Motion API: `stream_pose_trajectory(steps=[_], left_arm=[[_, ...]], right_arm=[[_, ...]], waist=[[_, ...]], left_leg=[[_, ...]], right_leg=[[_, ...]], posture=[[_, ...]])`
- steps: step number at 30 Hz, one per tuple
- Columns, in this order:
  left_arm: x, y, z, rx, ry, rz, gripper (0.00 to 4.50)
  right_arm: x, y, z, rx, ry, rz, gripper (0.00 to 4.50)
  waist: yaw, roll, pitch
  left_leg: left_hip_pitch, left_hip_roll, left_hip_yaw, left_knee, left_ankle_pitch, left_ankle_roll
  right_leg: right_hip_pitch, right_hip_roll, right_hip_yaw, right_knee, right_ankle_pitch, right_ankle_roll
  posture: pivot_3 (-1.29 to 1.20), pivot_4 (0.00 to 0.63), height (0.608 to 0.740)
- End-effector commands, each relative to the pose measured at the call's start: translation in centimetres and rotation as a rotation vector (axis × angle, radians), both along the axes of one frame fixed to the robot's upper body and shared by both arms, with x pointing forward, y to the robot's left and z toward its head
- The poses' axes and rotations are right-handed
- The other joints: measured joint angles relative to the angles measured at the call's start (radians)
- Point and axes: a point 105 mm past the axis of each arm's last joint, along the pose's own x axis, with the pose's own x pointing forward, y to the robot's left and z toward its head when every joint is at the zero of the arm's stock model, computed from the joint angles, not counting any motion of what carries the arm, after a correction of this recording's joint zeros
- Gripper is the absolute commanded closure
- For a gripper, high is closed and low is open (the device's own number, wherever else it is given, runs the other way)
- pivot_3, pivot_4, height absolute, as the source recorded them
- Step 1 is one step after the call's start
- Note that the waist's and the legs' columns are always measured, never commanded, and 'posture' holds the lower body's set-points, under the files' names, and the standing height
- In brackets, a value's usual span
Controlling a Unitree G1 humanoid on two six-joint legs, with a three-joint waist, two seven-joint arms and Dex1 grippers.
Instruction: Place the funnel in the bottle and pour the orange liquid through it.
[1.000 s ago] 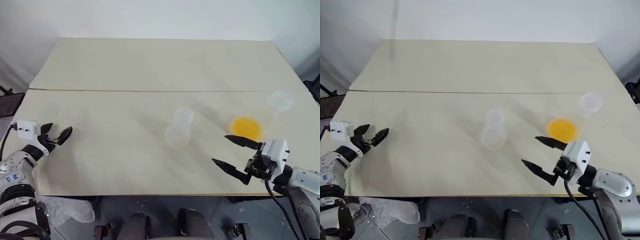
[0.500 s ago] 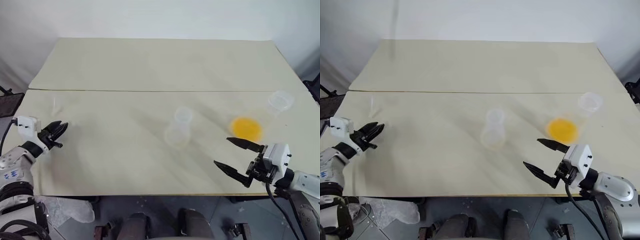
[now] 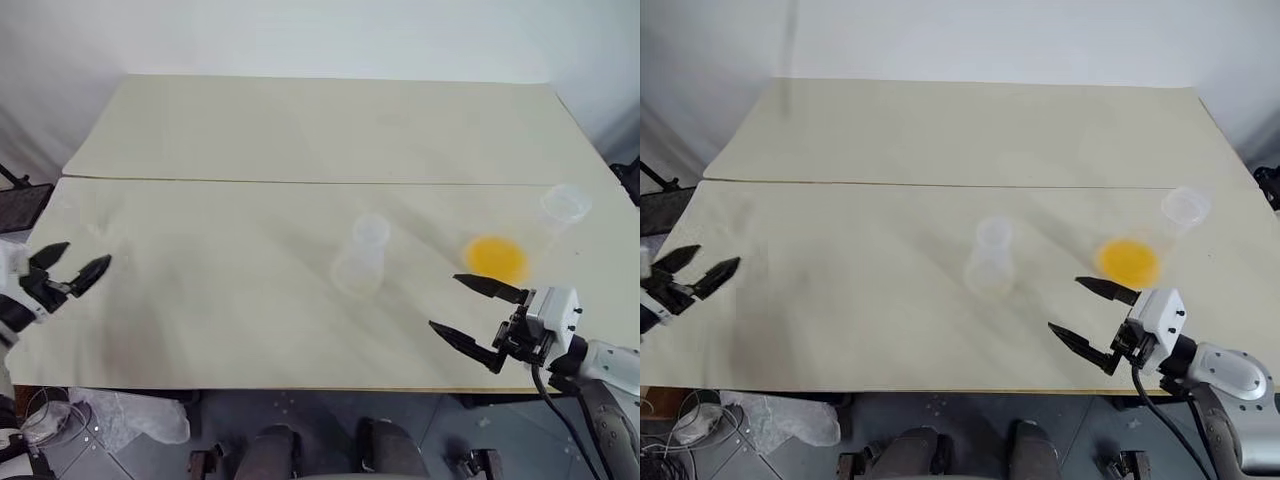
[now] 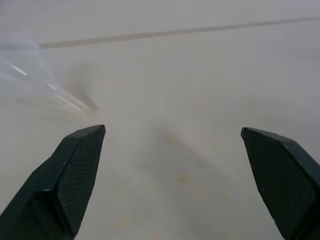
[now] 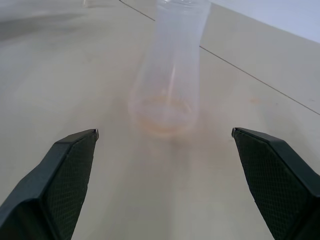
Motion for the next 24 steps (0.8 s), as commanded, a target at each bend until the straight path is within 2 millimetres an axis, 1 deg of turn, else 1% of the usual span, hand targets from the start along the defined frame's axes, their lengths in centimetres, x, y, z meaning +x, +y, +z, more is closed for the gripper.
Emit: stream_pose_trajectory(steps=[1, 2, 4, 8, 13, 15, 17, 18, 20, 21, 24], left_arm=[[-0.8, 2.5, 2.4, -0.007, -0.093, 0.102, 0.01], [-0.9, 2.9, 2.3, -0.017, -0.09, 0.122, 0.01], [-0.9, 3.1, 1.8, -0.02, -0.07, 0.123, 0.01], [-0.7, 3.9, 1.6, -0.05, -0.075, 0.175, 0.01], [-0.5, 3.7, -0.9, -0.062, 0.024, 0.171, 0.01], [-0.2, 3.1, -2.3, -0.075, 0.078, 0.155, 0.01], [0.5, 1.5, -3.8, -0.08, 0.135, 0.092, 0.01], [0.9, 0.8, -4.2, -0.089, 0.145, 0.07, 0.01], [2.1, -0.8, -4.9, -0.112, 0.151, 0.021, 0.4], [2.5, -1.3, -5.2, -0.113, 0.159, 0.013, 0.59], [3.5, -2.1, -5.2, -0.118, 0.156, -0.006, 1.51]], right_arm=[[0.2, 0.6, 0.6, 0.002, -0.031, 0.024, 0.0], [0.2, 0.7, 0.7, 0.002, -0.031, 0.027, 0.0], [0.3, 0.9, 0.7, 0.003, -0.032, 0.03, 0.0], [0.2, 1.1, 1.0, 0.003, -0.035, 0.033, 0.0], [0.2, 1.3, 1.3, -0.003, -0.036, 0.029, 0.0], [0.2, 1.3, 1.5, -0.003, -0.037, 0.023, 0.0], [0.1, 1.4, 1.5, -0.007, -0.034, 0.024, 0.0], [0.2, 1.4, 1.6, -0.009, -0.035, 0.021, 0.0], [0.2, 1.4, 1.8, -0.009, -0.036, 0.016, 0.0], [0.2, 1.5, 1.8, -0.01, -0.035, 0.016, 0.0], [0.3, 1.3, 1.9, -0.016, -0.039, 0.006, 0.0]], waist=[[0.0, 0.0, 0.0], [0.0, 0.0, 0.0], [-0.001, 0.0, 0.0], [0.002, 0.0, 0.0], [0.0, 0.0, 0.0], [0.0, 0.0, 0.0], [0.0, 0.0, 0.0], [0.0, 0.0, 0.0], [0.006, -0.001, 0.0], [0.009, -0.001, -0.001], [0.009, -0.001, -0.001]], left_leg=[[0.0, 0.0, 0.0, 0.0, 0.0, 0.0], [0.0, 0.0, 0.0, 0.0, 0.0, 0.0], [0.0, 0.0, 0.0, 0.0, 0.0, 0.0], [0.0, 0.0, 0.0, 0.0, 0.0, 0.0], [0.0, -0.001, 0.001, 0.0, 0.0, 0.0], [-0.001, 0.0, 0.001, 0.0, 0.0, 0.0], [-0.001, 0.0, 0.002, 0.0, 0.0, 0.0], [-0.001, 0.0, 0.002, 0.0, 0.0, 0.0], [-0.001, -0.001, 0.003, 0.0, 0.0, 0.001], [-0.001, -0.001, 0.003, 0.0, 0.0, 0.001], [-0.001, -0.002, 0.003, 0.001, 0.0, 0.001]], right_leg=[[0.0, 0.0, 0.0, 0.0, 0.0, 0.0], [0.0, 0.0, -0.001, 0.0, 0.0, 0.0], [0.0, 0.0, -0.002, 0.0, 0.0, 0.0], [0.0, 0.0, -0.002, 0.001, 0.0, 0.0], [-0.001, 0.0, -0.002, 0.001, 0.0, 0.0], [-0.001, 0.0, -0.002, 0.002, 0.0, 0.0], [-0.002, 0.0, -0.002, 0.002, 0.0, 0.0], [-0.003, 0.0, -0.001, 0.003, 0.0, 0.0], [-0.003, 0.0, -0.001, 0.003, 0.0, 0.0], [-0.003, 0.0, -0.001, 0.003, 0.0, 0.0], [-0.003, -0.001, -0.001, 0.004, 0.0, 0.0]], posture=[[0.0, 0.15, 0.74], [0.0, 0.15, 0.74], [0.0, 0.15, 0.74], [0.0, 0.15, 0.74], [0.0, 0.15, 0.74], [0.0, 0.15, 0.74], [0.0, 0.15, 0.74], [0.0, 0.15, 0.74], [0.0, 0.15, 0.74], [0.0, 0.15, 0.74], [0.0, 0.15, 0.74]])
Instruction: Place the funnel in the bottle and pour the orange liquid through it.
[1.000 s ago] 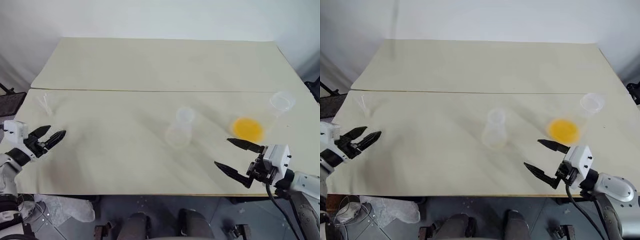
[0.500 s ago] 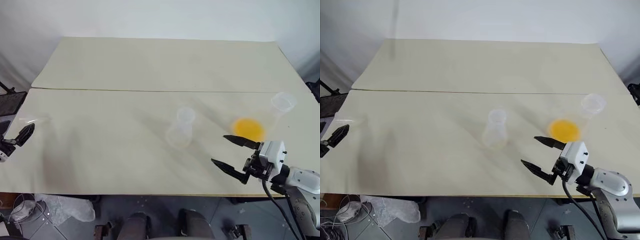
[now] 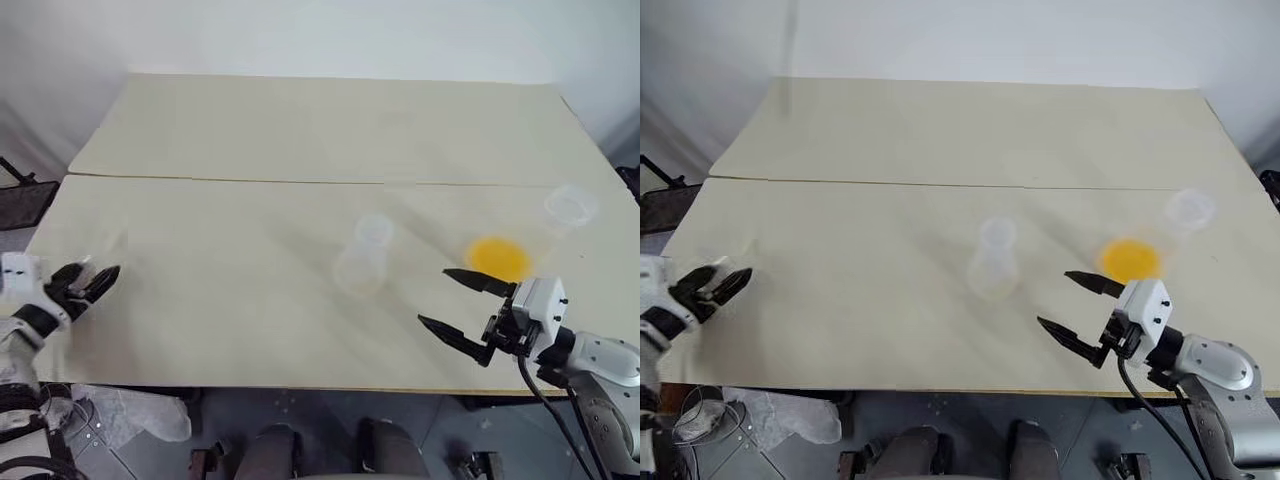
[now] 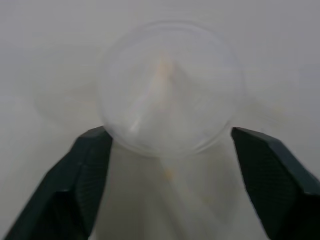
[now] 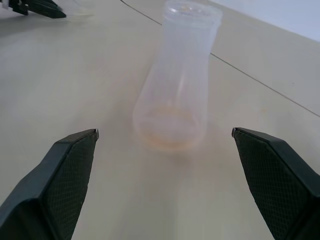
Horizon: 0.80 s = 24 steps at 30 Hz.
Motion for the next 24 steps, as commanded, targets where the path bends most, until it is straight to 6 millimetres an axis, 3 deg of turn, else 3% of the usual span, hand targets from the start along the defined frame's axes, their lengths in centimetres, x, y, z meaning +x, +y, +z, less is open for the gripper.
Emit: stream_pose_trajectory(steps=[1, 8, 10, 24], left_arm=[[0.9, -0.8, 0.1, 0.009, -0.002, -0.026, 1.83], [1.4, -0.9, 0.5, 0.014, -0.004, -0.032, 4.05], [1.5, -1.1, 0.8, 0.017, -0.015, -0.045, 4.46], [-0.1, -2.7, 2.4, 0.029, -0.053, -0.179, 4.46]], right_arm=[[-0.1, -0.3, 1.2, -0.015, -0.049, -0.013, 0.0], [-0.3, -0.6, 1.1, -0.016, -0.046, -0.03, 0.0], [-0.4, -0.6, 1.0, -0.015, -0.045, -0.034, 0.0], [-0.6, -0.9, 0.5, -0.012, -0.039, -0.041, 0.0]], waist=[[-0.004, 0.0, 0.0], [-0.011, 0.0, 0.0], [-0.011, 0.0, 0.0], [-0.011, 0.0, 0.0]], left_leg=[[0.0, 0.0, 0.0, 0.0, 0.0, 0.0], [0.0, 0.001, 0.006, -0.001, 0.0, 0.0], [0.0, 0.001, 0.006, -0.001, 0.0, 0.0], [0.0, 0.001, 0.007, -0.001, 0.0, 0.0]], right_leg=[[0.0, 0.0, 0.0, 0.001, 0.0, 0.0], [-0.005, 0.0, 0.001, 0.005, 0.0, 0.0], [-0.005, 0.0, 0.002, 0.005, 0.0, 0.0], [-0.006, 0.0, 0.004, 0.004, 0.0, 0.0]], posture=[[0.0, 0.15, 0.74], [0.0, 0.15, 0.74], [0.0, 0.15, 0.74], [0.0, 0.15, 0.74]])
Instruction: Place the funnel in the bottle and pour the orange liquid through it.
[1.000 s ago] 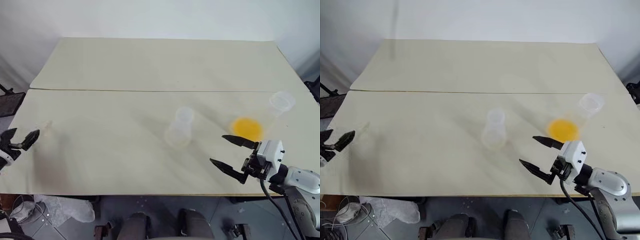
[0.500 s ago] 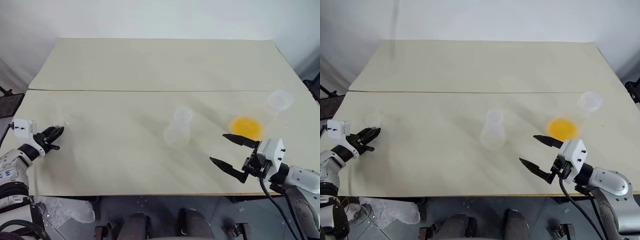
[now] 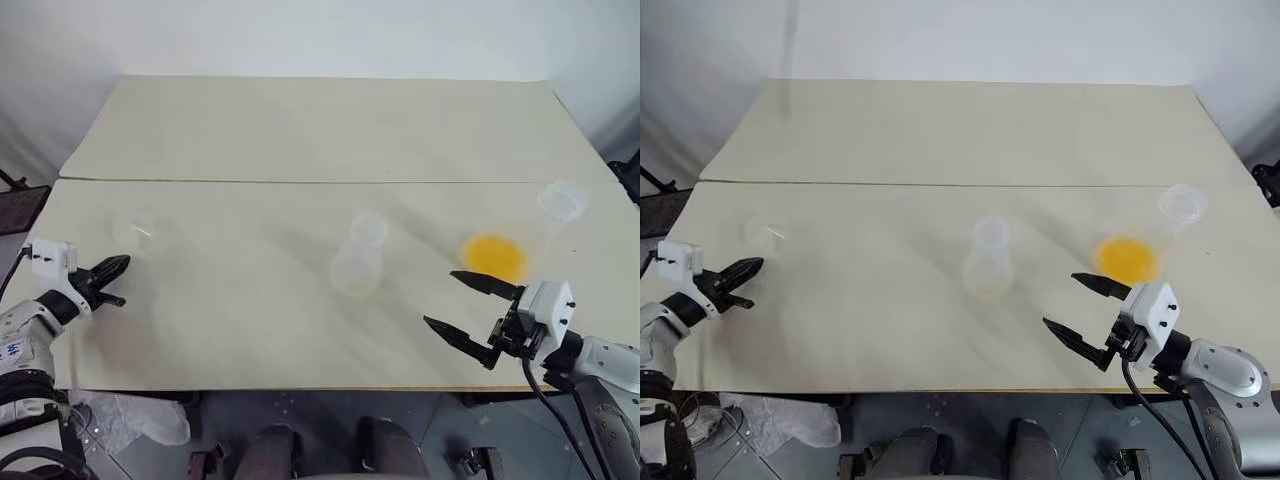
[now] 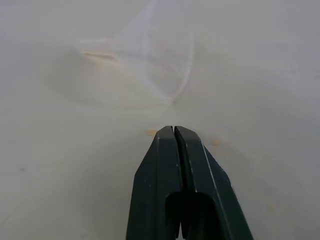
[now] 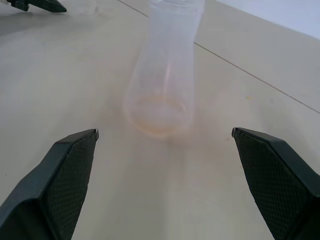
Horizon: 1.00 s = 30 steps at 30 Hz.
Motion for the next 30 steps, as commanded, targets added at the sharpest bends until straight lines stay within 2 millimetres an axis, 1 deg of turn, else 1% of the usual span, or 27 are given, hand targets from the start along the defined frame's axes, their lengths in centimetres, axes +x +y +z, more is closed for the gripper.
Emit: stream_pose_trajectory(steps=[1, 2, 3, 4, 10, 13, 16, 24, 28, 30], left_arm=[[-0.5, -0.6, 2.1, 0.01, -0.056, -0.06, 4.46], [-0.7, -0.8, 2.2, 0.025, -0.052, -0.069, 4.46], [-0.7, -0.8, 2.3, 0.043, -0.044, -0.06, 4.07], [-0.7, -0.7, 2.3, 0.056, -0.038, -0.049, 3.88], [-0.4, -0.1, 3.9, 0.066, -0.119, 0.041, 1.94], [-0.2, 0.7, 3.9, 0.089, -0.129, 0.103, 0.98], [0.2, 0.8, 3.4, 0.085, -0.123, 0.121, 0.04], [2.2, 0.7, 2.5, 0.074, -0.119, 0.14, 0.04], [3.4, 0.9, 2.5, 0.059, -0.116, 0.178, 0.04], [3.7, 1.3, 2.4, 0.041, -0.097, 0.218, 0.45]], right_arm=[[-0.2, -0.1, 0.7, -0.004, -0.047, 0.003, 0.0], [-0.2, -0.1, 0.7, -0.004, -0.047, 0.002, 0.0], [-0.2, -0.1, 0.7, -0.003, -0.048, 0.003, 0.0], [-0.2, -0.1, 0.7, -0.003, -0.048, 0.003, 0.0], [-0.2, -0.1, 0.6, -0.001, -0.046, 0.002, 0.0], [-0.1, -0.1, 0.6, -0.002, -0.047, 0.0, 0.0], [-0.1, -0.1, 0.6, -0.003, -0.046, 0.001, 0.0], [-0.1, -0.3, 0.5, -0.015, -0.045, 0.003, 0.0], [-0.1, -0.6, 0.5, -0.02, -0.047, -0.007, 0.0], [-0.2, -0.7, 0.4, -0.021, -0.047, -0.016, 0.0]], waist=[[0.0, 0.0, 0.0], [0.001, 0.0, 0.0], [0.002, 0.0, 0.0], [0.003, 0.0, 0.0], [0.001, 0.0, 0.0], [0.001, 0.0, 0.0], [0.004, 0.0, 0.0], [0.003, 0.0, 0.0], [0.003, -0.001, 0.0], [0.003, -0.001, 0.0]], left_leg=[[0.0, 0.0, 0.0, 0.0, 0.0, 0.0], [0.0, 0.0, 0.0, 0.0, 0.0, 0.0], [0.0, 0.0, 0.0, 0.0, 0.0, 0.0], [0.0, 0.0, 0.0, 0.0, 0.0, 0.0], [0.0, 0.0, 0.0, 0.0, 0.0, 0.0], [0.0, 0.0, 0.0, 0.0, 0.0, 0.0], [0.0, 0.0, 0.0, 0.0, 0.0, 0.0], [0.0, -0.001, 0.001, 0.0, 0.0, 0.0], [0.0, 0.0, 0.001, 0.0, 0.0, 0.0], [0.0, 0.0, 0.001, 0.0, 0.0, 0.0]], right_leg=[[0.0, 0.0, 0.0, 0.0, 0.0, 0.0], [0.0, 0.0, 0.0, 0.0, 0.0, 0.0], [0.0, 0.0, 0.0, 0.0, 0.0, 0.0], [0.0, 0.0, 0.001, 0.0, 0.0, 0.0], [0.0, 0.0, 0.001, 0.0, 0.0, 0.0], [0.0, 0.0, 0.001, 0.0, 0.0, 0.0], [0.0, 0.0, 0.001, 0.0, 0.0, 0.0], [0.0, 0.0, 0.0, 0.0, 0.0, 0.0], [0.0, 0.001, 0.0, 0.0, 0.0, 0.0], [0.0, 0.001, 0.0, 0.0, 0.0, 0.0]], posture=[[0.0, 0.15, 0.74], [0.0, 0.15, 0.74], [0.0, 0.15, 0.74], [0.0, 0.15, 0.74], [0.0, 0.15, 0.74], [0.0, 0.15, 0.74], [0.0, 0.15, 0.74], [0.0, 0.15, 0.74], [0.0, 0.15, 0.74], [0.0, 0.15, 0.74]])
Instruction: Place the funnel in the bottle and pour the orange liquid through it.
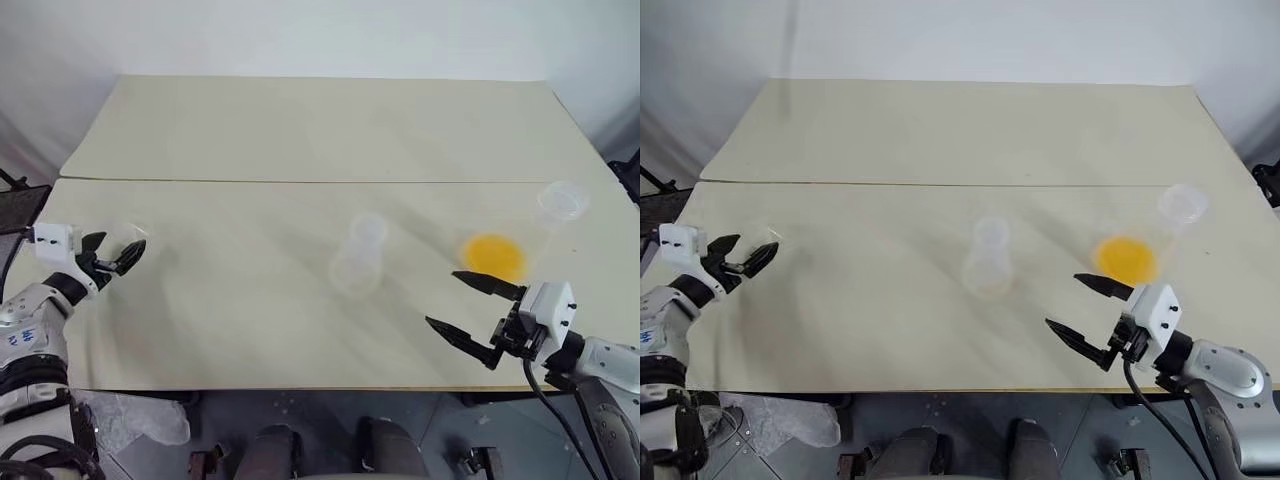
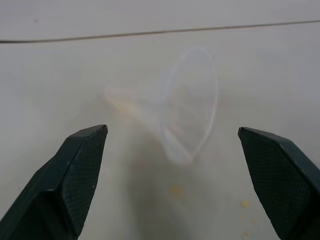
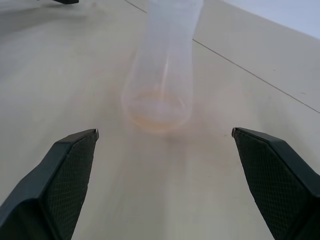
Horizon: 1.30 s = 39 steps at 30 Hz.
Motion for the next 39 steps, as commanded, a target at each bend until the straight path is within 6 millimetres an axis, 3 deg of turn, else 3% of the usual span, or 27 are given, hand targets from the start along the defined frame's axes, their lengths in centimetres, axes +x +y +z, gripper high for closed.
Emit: stream_pose_trajectory(steps=[1, 12, 18, 21, 24, 34, 39], left_arm=[[0.4, 1.0, 0.5, 0.0, -0.005, 0.064, 0.67], [0.7, 0.9, 1.0, -0.01, -0.015, 0.03, 4.45], [0.3, 0.7, 1.6, -0.014, -0.023, -0.03, 4.48], [0.6, -0.5, 2.6, -0.006, -0.032, -0.125, 4.48], [1.0, -3.5, 4.0, -0.004, -0.031, -0.299, 4.48], [0.3, -18.0, 9.9, 0.054, -0.008, -0.958, 4.48], [-0.7, -22.5, 11.3, 0.05, 0.071, -1.139, 4.48]], right_arm=[[-0.2, -0.3, 0.7, -0.005, -0.041, -0.013, 0.0], [-0.5, -0.4, 0.6, -0.007, -0.046, -0.028, 0.0], [-0.6, -0.5, 0.5, -0.008, -0.049, -0.033, 0.0], [-0.5, -0.6, 0.6, -0.009, -0.053, -0.034, 0.0], [-0.5, -0.8, 0.8, -0.009, -0.06, -0.036, 0.0], [-0.6, -0.8, 2.2, -0.008, -0.095, -0.023, 0.0], [-0.7, -0.5, 3.0, -0.011, -0.132, -0.051, 0.0]], waist=[[-0.001, 0.0, 0.0], [-0.001, 0.0, 0.0], [-0.002, -0.001, 0.0], [-0.001, -0.001, 0.0], [0.001, -0.001, 0.0], [0.0, -0.001, 0.0], [-0.003, -0.001, 0.0]], left_leg=[[0.0, 0.0, 0.0, 0.0, 0.0, 0.0], [0.0, 0.0, 0.001, 0.0, 0.0, 0.0], [0.0, 0.001, 0.001, 0.0, 0.0, 0.0], [0.0, 0.0, 0.001, 0.0, 0.0, 0.0], [0.0, 0.0, 0.001, 0.001, 0.0, 0.0], [-0.001, 0.0, 0.0, 0.002, 0.0, 0.0], [-0.001, 0.0, 0.0, 0.002, 0.0, 0.0]], right_leg=[[0.0, 0.0, 0.0, 0.0, 0.0, 0.0], [0.0, 0.0, 0.0, 0.0, 0.0, 0.0], [0.0, 0.0, 0.0, 0.001, 0.0, 0.0], [0.0, 0.0, 0.0, 0.001, 0.0, 0.0], [0.0, 0.0, 0.0, 0.001, 0.0, 0.0], [0.0, 0.0, 0.001, 0.001, 0.0, 0.0], [0.0, 0.001, 0.001, 0.001, 0.0, 0.0]], posture=[[0.0, 0.15, 0.74], [0.0, 0.15, 0.74], [0.0, 0.15, 0.74], [0.0, 0.15, 0.74], [0.0, 0.15, 0.74], [0.0, 0.15, 0.74], [0.0, 0.15, 0.74]])
